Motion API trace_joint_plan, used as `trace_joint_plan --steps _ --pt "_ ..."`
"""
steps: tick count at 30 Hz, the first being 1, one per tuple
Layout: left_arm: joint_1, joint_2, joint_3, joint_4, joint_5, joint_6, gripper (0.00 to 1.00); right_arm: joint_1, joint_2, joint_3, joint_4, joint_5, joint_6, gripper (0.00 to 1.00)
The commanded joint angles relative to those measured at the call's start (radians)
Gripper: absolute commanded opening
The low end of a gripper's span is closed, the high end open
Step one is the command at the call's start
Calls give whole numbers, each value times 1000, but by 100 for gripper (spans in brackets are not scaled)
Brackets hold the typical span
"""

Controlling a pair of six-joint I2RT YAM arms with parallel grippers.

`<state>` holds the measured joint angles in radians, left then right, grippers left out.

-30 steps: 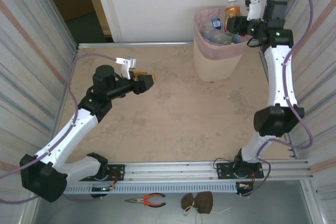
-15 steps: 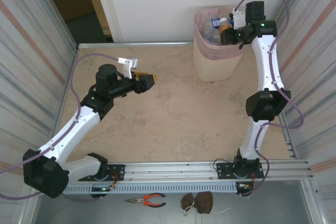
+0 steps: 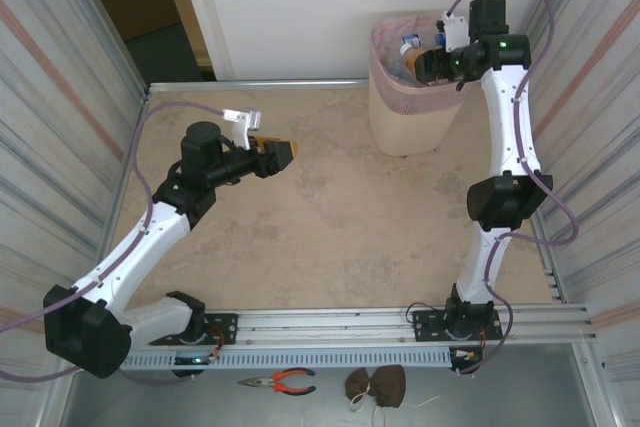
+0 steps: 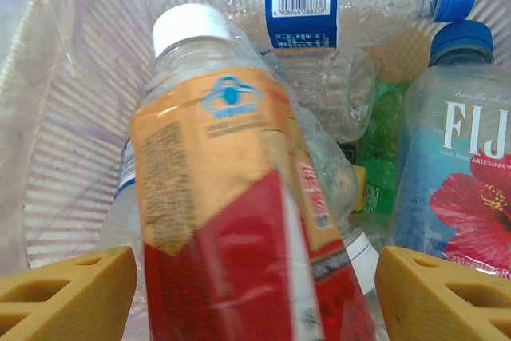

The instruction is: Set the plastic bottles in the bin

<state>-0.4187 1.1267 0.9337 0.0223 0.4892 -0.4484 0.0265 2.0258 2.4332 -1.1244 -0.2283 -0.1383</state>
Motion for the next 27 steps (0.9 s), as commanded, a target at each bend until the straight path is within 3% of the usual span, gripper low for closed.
trace_joint_plan --steps 1,11,18,27 --pt "11 -33 18 7 12 20 64 9 -47 32 32 5 26 76" --pt "17 -52 7 -1 6 20 64 40 -9 32 57 7 4 71" --pt "24 -61 1 -8 2 22 64 52 74 29 15 33 -37 56" --pt "27 -65 -2 -8 2 20 64 78 120 32 -15 50 -54 51"
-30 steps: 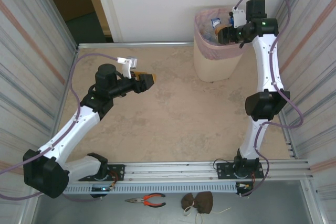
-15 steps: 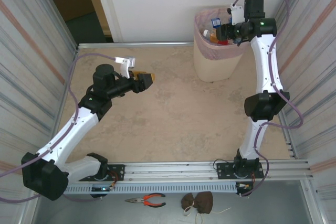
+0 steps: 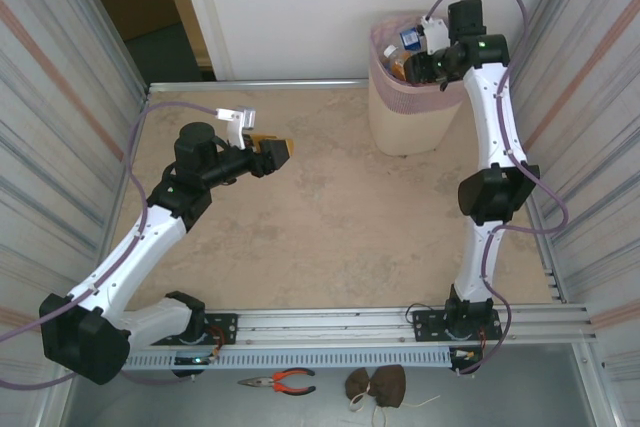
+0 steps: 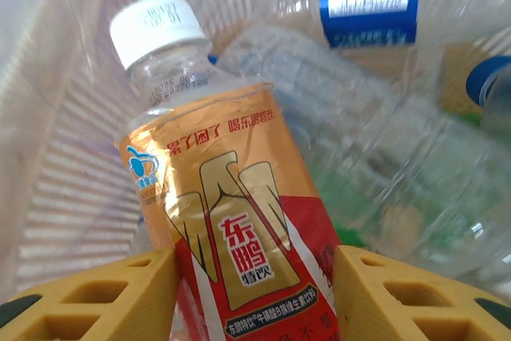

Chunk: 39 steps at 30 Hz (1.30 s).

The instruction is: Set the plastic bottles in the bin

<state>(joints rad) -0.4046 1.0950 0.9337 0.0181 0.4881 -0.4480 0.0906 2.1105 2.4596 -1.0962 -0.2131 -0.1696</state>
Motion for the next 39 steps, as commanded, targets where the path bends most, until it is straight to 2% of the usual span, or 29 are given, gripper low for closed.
trace_joint_plan --steps 1,7,12,15,20,24,29,34,39 --pt "13 -34 0 -3 5 20 64 15 25 10 -46 20 -23 51" --pt "13 -38 0 -4 6 18 64 12 -68 33 -17 -17 5 59" --pt "13 -39 -1 -1 8 15 64 9 -128 32 66 -22 41 60" --pt "13 -43 -3 -1 9 15 64 3 -135 30 124 -23 66 56" --pt "13 -53 -9 -6 2 15 64 11 -103 34 194 -109 92 51" --pt "13 -74 -12 -22 -11 22 64 7 -79 35 223 -63 90 47" --pt "15 -70 -12 -29 -9 26 64 -69 -54 38 336 -3 137 45" --pt "15 -68 -16 -21 -10 20 65 -138 4 57 464 -70 169 42" --pt "15 -68 -16 -30 -23 27 64 -160 93 123 464 -92 152 41"
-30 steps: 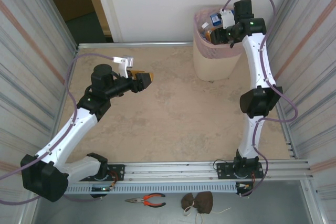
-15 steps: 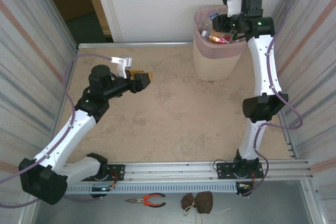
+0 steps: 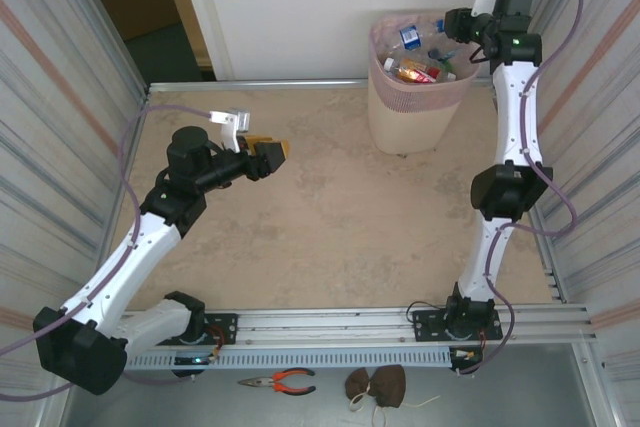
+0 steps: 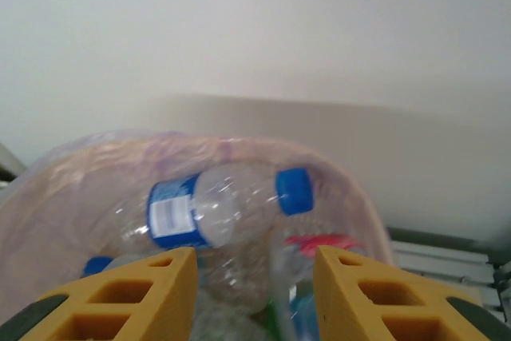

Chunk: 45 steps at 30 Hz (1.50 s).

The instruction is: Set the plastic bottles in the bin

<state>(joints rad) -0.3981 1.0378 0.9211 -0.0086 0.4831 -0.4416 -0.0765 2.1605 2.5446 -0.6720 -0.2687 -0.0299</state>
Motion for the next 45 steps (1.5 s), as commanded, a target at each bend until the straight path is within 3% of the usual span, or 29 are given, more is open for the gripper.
trace_joint_plan --steps 1,7,11,16,29,39,42,44,45 --pt "10 -7 -3 -4 -18 21 64 2 56 38 38 -36 8 41" --pt "10 5 4 -4 -12 21 64 -1 84 28 -70 28 -34 35" --pt "11 6 2 0 -11 18 64 14 14 -77 -88 86 -65 32" --pt "11 2 1 1 -6 15 64 27 -86 -206 -82 132 -76 32" --pt "26 0 -11 -52 -38 73 65 50 -222 -239 -172 154 -76 35" --pt "92 47 -60 -159 -178 190 73 63 -573 -725 14 153 -28 50" --pt "101 60 -80 -182 -279 223 85 67 -676 -892 74 154 -9 58" --pt "105 64 -104 -176 -360 238 98 68 -747 -1024 128 145 -4 66" --pt "109 65 -116 -168 -389 247 99 68 -778 -1082 155 146 3 70"
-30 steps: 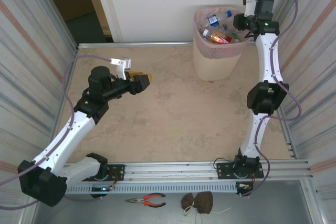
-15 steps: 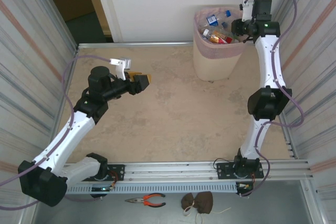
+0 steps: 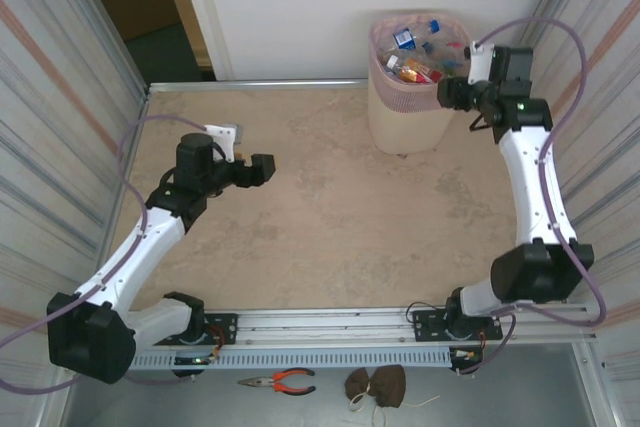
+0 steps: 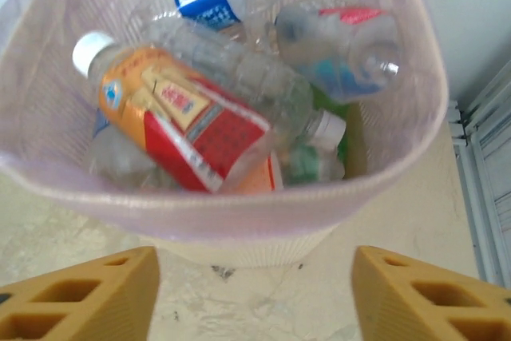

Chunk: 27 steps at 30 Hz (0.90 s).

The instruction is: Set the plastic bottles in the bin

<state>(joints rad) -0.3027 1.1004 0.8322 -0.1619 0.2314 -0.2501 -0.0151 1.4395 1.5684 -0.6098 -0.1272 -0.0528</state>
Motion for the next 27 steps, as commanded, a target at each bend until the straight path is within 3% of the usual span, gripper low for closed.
trace_joint_plan --steps 1,6,10,20,27 --pt "17 5 -39 -5 -169 64 99 6 -92 -173 128 7 32 75" --pt "24 24 -95 62 -349 120 99 9 -205 -459 300 57 43 99" --pt "29 40 -158 158 -458 179 99 8 -226 -650 465 110 56 99" --pt "56 176 -319 479 -542 390 99 -17 -116 -977 957 143 87 99" --pt "100 275 -443 890 -412 464 99 -76 -18 -1036 1103 117 194 99"
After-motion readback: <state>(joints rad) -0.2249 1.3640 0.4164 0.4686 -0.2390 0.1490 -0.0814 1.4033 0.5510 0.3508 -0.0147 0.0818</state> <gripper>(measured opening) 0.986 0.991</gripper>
